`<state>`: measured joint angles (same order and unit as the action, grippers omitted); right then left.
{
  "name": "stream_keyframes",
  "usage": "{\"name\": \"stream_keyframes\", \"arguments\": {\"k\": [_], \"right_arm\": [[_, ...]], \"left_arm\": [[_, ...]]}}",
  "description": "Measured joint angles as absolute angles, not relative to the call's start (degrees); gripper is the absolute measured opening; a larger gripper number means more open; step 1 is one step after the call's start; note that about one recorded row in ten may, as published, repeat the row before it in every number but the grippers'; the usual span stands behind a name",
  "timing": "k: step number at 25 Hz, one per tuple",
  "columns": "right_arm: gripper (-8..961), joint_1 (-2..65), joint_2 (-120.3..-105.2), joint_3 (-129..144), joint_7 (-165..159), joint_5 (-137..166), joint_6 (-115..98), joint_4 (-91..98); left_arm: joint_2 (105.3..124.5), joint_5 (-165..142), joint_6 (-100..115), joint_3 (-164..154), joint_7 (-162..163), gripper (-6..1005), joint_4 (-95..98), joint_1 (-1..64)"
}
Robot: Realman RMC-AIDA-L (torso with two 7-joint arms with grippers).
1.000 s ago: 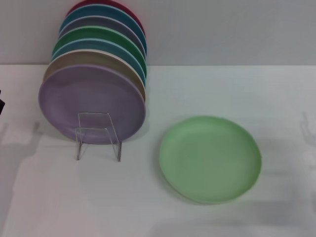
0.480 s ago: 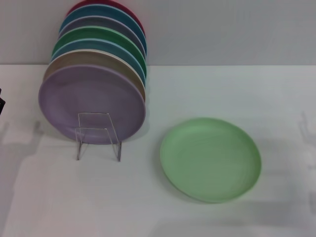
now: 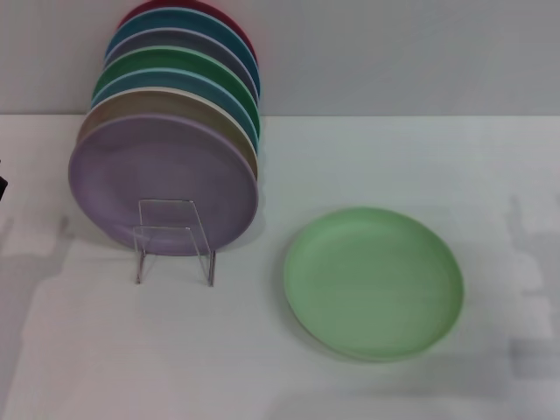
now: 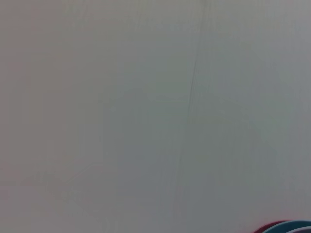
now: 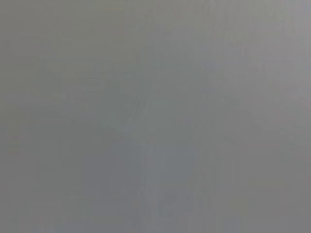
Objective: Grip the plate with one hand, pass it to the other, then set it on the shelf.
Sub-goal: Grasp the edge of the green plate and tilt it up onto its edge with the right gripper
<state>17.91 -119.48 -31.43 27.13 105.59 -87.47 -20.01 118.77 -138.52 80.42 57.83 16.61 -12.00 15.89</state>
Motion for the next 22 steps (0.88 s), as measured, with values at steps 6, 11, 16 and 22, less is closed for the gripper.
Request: {"name": "stream_keyframes", "arguments": {"k": [6,11,16,22], "right_arm": [[683,18.13,-118.68,-35.0,28.66,105.12,-79.22,-28.57],[684,16.89,-117.43,-42.43,36.92,105.33,-65.12,-41.78],[685,13.86,-117.58,-53.14,47.42,105.33,-48.93,-54.07],[684,11.43,-119.08,-69.62,56.33,104.92,-19.16,-63.39]], "left_arm": [[118.73,-138.51,80.42,57.83,16.61,813,-11.87,15.97],[118.6,-138.51,80.04,57.83,16.61,813,-11.7,16.07],[118.57,-138.51,78.71,57.95,16.56,813,-11.61,16.63],[118.56,-138.51,77.09,59.07,16.53,812,-11.21,17.54]]}}
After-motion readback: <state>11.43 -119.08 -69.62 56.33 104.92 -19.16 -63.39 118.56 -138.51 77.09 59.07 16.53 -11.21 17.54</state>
